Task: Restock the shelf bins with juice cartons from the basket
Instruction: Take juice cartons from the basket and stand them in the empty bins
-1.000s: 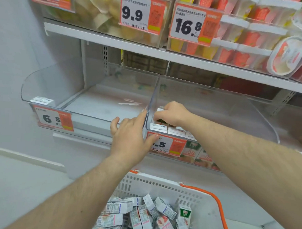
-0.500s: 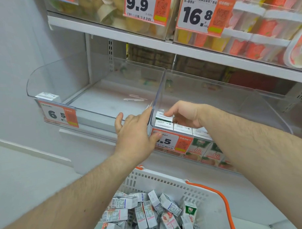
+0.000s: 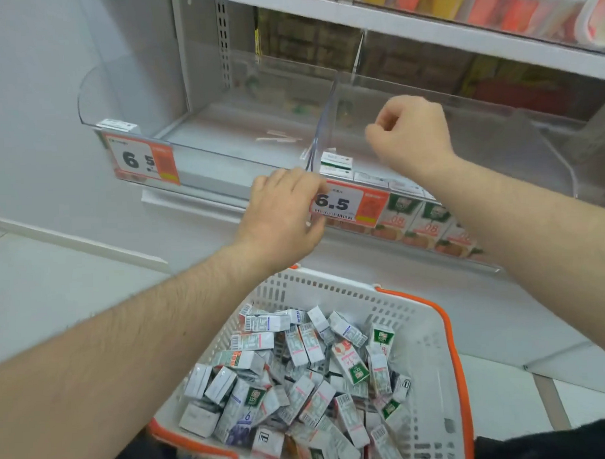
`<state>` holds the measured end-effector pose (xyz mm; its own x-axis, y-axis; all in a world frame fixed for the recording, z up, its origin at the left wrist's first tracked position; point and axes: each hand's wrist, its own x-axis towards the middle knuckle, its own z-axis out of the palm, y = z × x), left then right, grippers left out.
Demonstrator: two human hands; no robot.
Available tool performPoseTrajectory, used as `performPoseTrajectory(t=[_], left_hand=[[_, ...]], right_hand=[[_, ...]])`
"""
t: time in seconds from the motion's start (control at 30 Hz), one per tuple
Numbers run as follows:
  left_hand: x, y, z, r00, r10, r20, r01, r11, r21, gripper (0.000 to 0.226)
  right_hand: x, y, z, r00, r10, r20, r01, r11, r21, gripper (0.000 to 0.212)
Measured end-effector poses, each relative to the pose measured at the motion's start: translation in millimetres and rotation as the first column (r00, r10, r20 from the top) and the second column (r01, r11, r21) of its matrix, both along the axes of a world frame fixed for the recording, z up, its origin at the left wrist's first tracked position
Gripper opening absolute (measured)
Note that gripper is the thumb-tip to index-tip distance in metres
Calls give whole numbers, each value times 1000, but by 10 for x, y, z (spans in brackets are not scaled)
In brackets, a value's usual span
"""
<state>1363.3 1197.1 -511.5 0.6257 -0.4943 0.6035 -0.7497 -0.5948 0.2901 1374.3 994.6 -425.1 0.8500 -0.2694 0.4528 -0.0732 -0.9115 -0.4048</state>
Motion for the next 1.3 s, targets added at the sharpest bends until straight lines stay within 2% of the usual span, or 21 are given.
performPoseTrajectory(t=[0.1,0.17,0.2,0.3,0.4,0.47,0.53,0.63,0.7,0.77,0.87,0.97,1.07,1.13,1.2,1.3], left_hand=[[-62,102,-204,972,-73,-224,104,986,130,28],[-70,166,-385,925,-52,-376,132,973,191,25],[-65,196,-481,898,-27,-438,134,967,215,25],[-38,283,-765,837,56,-544,132,945,300,26],[-25,391,-1011,769,151,-621,162,894,417,28],[-13,439,-1191,728,232,-645,189,836,515,28],[3,462,-1401,670,308,-676,208,796,569,29],[25,452,-1711,581,395,-711,163,799,578,36],[41,413,-1870,588,443,-677,98,791,603,50],[52,341,-1989,604,482,-635,59,767,639,66],[88,205,-2165,547,482,-685,61,793,606,79],[123,111,-2362,509,477,-716,73,805,588,82],[155,59,-2468,548,480,-685,64,793,606,66],[199,80,-2485,537,448,-715,52,828,558,54],[258,140,-2439,450,391,-803,7,897,441,44],[337,235,-2252,274,254,-927,-175,962,212,31]], right_hand=[[-427,206,-158,944,219,247,-201,975,-99,13],[-660,350,-396,901,328,284,-320,945,-74,13],[-746,399,-541,902,349,253,-353,935,-28,13],[-867,453,-1004,942,332,45,-335,925,178,17],[-844,392,-1491,946,247,-210,-169,928,331,31],[-840,324,-1853,915,205,-346,-65,925,375,31],[-864,263,-2224,864,170,-474,20,929,370,28],[-929,226,-2713,730,200,-654,47,940,339,18],[-980,241,-2968,646,229,-728,40,942,332,4],[-1035,263,-3183,579,238,-780,31,949,312,15],[-1097,311,-3409,521,229,-822,-13,965,261,29],[-1117,383,-3598,524,197,-829,-52,978,200,48],[-1104,470,-3729,580,220,-784,-86,974,209,65],[-1081,493,-3780,598,224,-769,-87,973,215,65],[-1062,490,-3822,597,199,-777,-90,979,182,63],[-1071,462,-3805,596,192,-780,-59,979,196,62]])
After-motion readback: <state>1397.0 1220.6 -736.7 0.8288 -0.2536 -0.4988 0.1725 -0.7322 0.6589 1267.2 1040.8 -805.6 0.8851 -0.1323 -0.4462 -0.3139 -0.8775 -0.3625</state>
